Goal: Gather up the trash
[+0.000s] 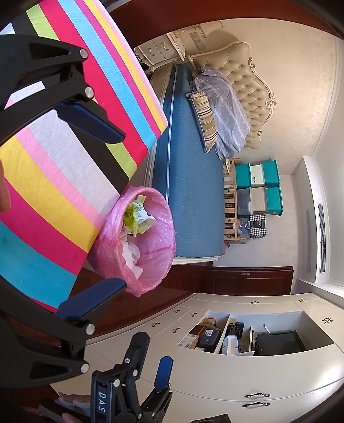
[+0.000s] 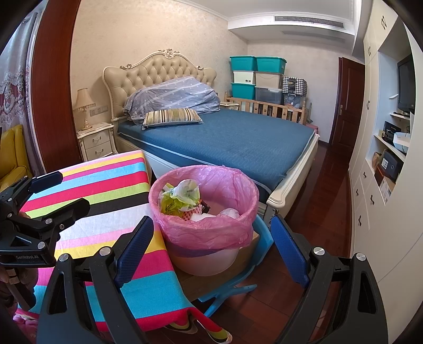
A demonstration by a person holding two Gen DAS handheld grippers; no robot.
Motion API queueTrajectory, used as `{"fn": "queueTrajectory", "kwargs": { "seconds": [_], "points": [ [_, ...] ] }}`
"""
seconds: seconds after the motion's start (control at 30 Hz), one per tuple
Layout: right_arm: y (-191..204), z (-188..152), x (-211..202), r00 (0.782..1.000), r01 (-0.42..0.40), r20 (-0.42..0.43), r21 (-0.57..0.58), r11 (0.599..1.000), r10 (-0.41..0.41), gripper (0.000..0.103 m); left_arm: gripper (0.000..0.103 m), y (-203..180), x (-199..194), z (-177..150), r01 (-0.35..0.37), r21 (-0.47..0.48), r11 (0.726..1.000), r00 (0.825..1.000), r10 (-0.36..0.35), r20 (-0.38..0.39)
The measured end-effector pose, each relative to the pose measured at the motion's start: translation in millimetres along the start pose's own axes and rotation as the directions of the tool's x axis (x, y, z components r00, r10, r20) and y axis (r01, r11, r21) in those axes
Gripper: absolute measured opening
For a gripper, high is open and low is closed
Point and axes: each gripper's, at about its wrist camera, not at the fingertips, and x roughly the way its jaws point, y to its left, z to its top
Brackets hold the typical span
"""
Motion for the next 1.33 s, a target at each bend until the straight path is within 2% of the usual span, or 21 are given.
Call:
{"fn": "queueTrajectory", "kwargs": {
  "seconds": [0.77, 0.9, 1.07, 1.17, 1.33],
  "points": [
    [-2, 1, -1, 1.000, -0.001, -0.001, 0.000, 1.000, 0.001, 0.085, 0.098, 0, 0, -5, 0.003, 0.015, 1.000, 1.000, -0.003, 0.013],
    [-2, 1, -1, 1.000, 0.000, -0.002, -0.001, 1.000, 0.000, 0.085, 0.098, 1, 3, -5, 0.015, 0.021, 1.000, 1.000, -0.015, -0.003],
    [-2, 1, -1, 1.000, 0.000, -0.002, 0.000, 1.000, 0.000, 0.085, 0.098, -1, 4, -10, -0.005, 0.047, 0.999, 1.000, 0.006, -0.016],
    [-2, 2, -1, 1.000, 0.001, -0.003, -0.003, 1.000, -0.001, 0.085, 0.098, 3, 6, -10, 0.019, 0.027, 0.999, 0.999, -0.018, -0.034],
    [2, -2, -1, 1.000, 0.006, -0.003, -0.013, 1.000, -0.006, 0.085, 0.098, 13, 0, -9, -0.009, 0.002, 1.000, 0.999, 0.009, -0.032]
  ]
}}
